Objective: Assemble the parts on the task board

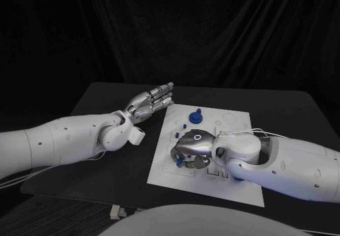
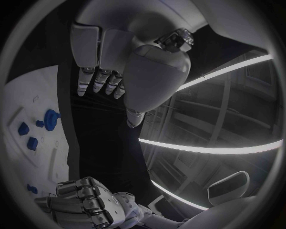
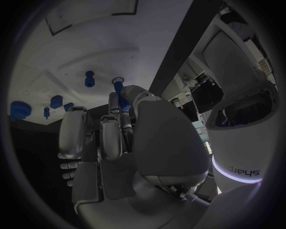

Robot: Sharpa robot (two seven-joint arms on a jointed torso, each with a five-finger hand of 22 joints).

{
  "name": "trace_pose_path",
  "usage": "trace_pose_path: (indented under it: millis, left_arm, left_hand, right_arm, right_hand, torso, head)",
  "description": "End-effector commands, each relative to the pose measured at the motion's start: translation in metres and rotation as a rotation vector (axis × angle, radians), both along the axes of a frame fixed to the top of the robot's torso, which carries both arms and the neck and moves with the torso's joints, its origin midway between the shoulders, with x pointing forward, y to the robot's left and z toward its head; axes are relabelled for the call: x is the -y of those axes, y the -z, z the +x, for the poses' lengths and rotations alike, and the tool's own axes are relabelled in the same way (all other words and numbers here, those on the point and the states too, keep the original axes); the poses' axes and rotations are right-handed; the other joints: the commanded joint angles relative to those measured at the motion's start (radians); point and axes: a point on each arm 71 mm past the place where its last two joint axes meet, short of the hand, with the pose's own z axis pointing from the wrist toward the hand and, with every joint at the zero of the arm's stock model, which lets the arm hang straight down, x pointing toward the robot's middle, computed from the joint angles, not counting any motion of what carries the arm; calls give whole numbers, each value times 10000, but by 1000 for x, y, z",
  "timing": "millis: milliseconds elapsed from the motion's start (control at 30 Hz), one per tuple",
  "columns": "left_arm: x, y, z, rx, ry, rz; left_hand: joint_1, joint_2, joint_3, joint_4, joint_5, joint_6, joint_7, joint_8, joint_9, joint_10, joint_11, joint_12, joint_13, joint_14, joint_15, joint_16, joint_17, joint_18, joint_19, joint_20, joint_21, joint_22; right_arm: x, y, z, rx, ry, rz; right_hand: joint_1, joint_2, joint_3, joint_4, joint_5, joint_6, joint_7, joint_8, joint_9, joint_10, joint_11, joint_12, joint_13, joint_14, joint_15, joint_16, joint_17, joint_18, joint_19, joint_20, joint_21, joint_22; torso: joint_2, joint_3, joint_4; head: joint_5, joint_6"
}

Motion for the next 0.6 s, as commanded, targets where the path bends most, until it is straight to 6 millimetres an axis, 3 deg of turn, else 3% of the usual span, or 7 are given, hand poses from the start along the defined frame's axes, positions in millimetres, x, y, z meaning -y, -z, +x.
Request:
trace_pose_path:
  millis: [33, 600]
  left_arm:
    - [1, -4, -1, 440, -34, -423]
    - [2, -4, 0, 405, 14, -420]
  left_hand:
    - [123, 12, 61, 0, 35, -3, 47, 43, 9, -22, 23, 46, 9, -1, -62, -24, -12, 178, -13, 16, -21, 9]
    - [155, 14, 76, -22, 50, 3, 70, 44, 10, -23, 28, 51, 10, -1, -47, -22, -11, 184, -12, 20, -21, 8]
  right_arm:
    - [1, 2, 0, 326, 72, -245]
    - [2, 7, -1, 179, 3, -572]
  right_hand:
    - [61, -4, 67, 13, -46, -53, 22, -31, 9, -53, -2, -35, -12, 337, 66, -57, -7, 96, -18, 28, -31, 1672]
    - [47, 6, 81, 4, -74, -35, 15, -36, -1, -43, -6, -30, -8, 322, 64, -82, -49, 101, -28, 30, -52, 1666]
  torso:
    - [-2, 1, 6]
    - [1, -1, -3]
  head:
    - [-12, -2]
    - [-13, -2]
